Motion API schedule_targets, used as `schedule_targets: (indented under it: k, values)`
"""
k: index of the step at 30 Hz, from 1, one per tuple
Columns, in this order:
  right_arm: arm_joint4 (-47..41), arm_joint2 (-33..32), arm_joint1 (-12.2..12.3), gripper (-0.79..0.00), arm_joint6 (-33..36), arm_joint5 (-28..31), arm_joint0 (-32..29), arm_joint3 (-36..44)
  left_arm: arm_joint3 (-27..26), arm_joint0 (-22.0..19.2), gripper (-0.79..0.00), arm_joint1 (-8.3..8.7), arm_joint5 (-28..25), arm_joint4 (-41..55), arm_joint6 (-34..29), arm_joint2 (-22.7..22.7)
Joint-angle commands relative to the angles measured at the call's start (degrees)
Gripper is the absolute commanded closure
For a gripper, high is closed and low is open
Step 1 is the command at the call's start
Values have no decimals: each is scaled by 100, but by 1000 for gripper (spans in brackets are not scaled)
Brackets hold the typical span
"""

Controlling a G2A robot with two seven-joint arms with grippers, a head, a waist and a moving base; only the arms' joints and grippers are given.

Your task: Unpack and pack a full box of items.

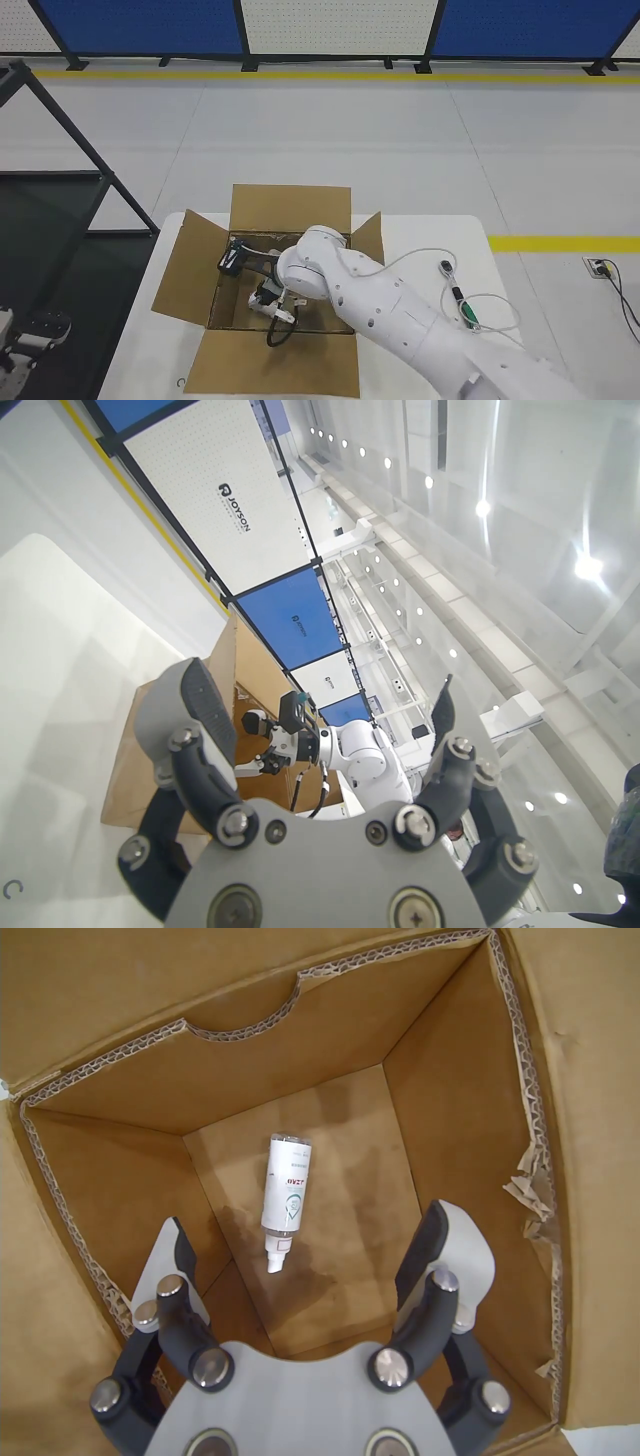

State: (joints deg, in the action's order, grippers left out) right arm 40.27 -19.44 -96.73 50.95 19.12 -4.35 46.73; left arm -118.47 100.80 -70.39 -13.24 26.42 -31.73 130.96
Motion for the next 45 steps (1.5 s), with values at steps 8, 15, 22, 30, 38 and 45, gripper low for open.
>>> schedule_targets:
  k: [8, 15, 22, 30, 38, 45]
  values:
    - [-53, -40, -38, -785, -13, -57, -154, -90, -23, -27, -785, 12, 104, -158, -37, -126]
    - [-156, 84, -405, -785, -75, -13, -214, -811, 42, -126, -785, 59, 198, -491, -312, -325]
    - [-36, 242, -878, -763, -177, -294, -161, -1613, 290, -352, -785, 115, 162, -805, -504, -571]
    - [-12, 281, -1294, -634, -250, -185, -127, -2427, 379, -514, -785, 161, 158, -934, -564, -732]
    - [105, 312, -1597, -554, -292, -45, -148, -2982, 454, -494, -785, 185, 104, -846, -601, -744]
    - [280, 341, -1781, -499, -424, 88, -175, -3307, 504, -475, -785, 204, 81, -781, -565, -703]
